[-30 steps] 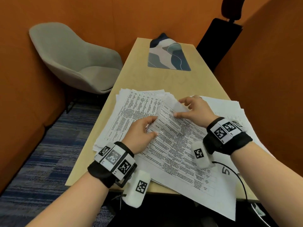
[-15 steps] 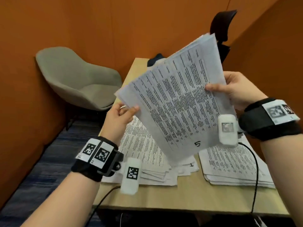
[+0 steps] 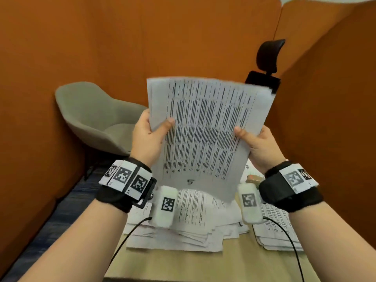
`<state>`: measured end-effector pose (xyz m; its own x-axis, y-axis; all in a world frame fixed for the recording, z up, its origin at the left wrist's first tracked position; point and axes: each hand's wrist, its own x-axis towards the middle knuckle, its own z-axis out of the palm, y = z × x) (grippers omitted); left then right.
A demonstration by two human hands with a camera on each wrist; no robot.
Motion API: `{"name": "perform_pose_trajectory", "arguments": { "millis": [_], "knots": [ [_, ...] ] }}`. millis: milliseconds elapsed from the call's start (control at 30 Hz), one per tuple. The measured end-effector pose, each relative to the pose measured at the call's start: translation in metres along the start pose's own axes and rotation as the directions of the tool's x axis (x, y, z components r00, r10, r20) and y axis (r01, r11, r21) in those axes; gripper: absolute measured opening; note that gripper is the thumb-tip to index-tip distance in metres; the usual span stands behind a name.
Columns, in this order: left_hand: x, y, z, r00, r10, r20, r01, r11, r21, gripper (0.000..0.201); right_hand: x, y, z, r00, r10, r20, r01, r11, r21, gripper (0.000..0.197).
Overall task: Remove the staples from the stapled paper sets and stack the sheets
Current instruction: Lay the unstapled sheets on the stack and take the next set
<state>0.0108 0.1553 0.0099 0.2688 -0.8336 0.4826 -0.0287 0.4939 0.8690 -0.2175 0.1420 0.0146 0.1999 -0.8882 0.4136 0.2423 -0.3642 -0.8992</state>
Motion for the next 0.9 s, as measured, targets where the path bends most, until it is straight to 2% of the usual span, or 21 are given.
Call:
{"name": "perform_pose_trajectory", "arguments": {
  "millis": [133, 267, 333, 467, 633, 800, 900],
  "knots": [
    [-0.007, -0.021, -0.005, 0.997, -0.065, -0.039, 0.067, 0.996, 0.052, 0.027, 0.000, 0.007, 0.006, 0.991, 0.018, 0.133, -0.008, 0.998, -0.068, 0.036],
    [-0.004, -0.024, -0.008, 0.997, -0.066, -0.041, 0.069, 0.995, 0.074, 0.029, 0.009, -0.002, 0.011, 0.973, -0.053, 0.226, 0.044, 0.998, 0.042, 0.062],
    [-0.002, -0.024, -0.009, 0.997, -0.063, -0.043, 0.066, 0.995, 0.072, 0.031, 0.013, -0.006, 0.013, 0.969, -0.086, 0.233, 0.069, 0.995, 0.078, 0.058],
    [-0.005, -0.029, -0.009, 0.996, -0.076, -0.036, 0.079, 0.992, 0.100, 0.034, 0.015, -0.003, 0.014, 0.981, -0.097, 0.168, 0.094, 0.995, 0.026, 0.036],
    [-0.006, -0.022, -0.007, 0.997, -0.068, -0.018, 0.069, 0.995, 0.072, 0.026, 0.019, -0.008, 0.016, 0.989, -0.144, 0.025, 0.145, 0.988, -0.052, 0.026],
    [-0.007, -0.022, -0.005, 0.998, -0.067, -0.012, 0.067, 0.998, 0.009, 0.025, 0.019, -0.010, 0.016, 0.970, -0.210, -0.124, 0.192, 0.971, -0.142, 0.018],
    [-0.009, -0.023, -0.004, 0.996, -0.082, -0.015, 0.082, 0.997, -0.008, 0.024, 0.018, -0.011, 0.015, 0.960, -0.225, -0.167, 0.198, 0.966, -0.164, 0.013]
  ]
}}
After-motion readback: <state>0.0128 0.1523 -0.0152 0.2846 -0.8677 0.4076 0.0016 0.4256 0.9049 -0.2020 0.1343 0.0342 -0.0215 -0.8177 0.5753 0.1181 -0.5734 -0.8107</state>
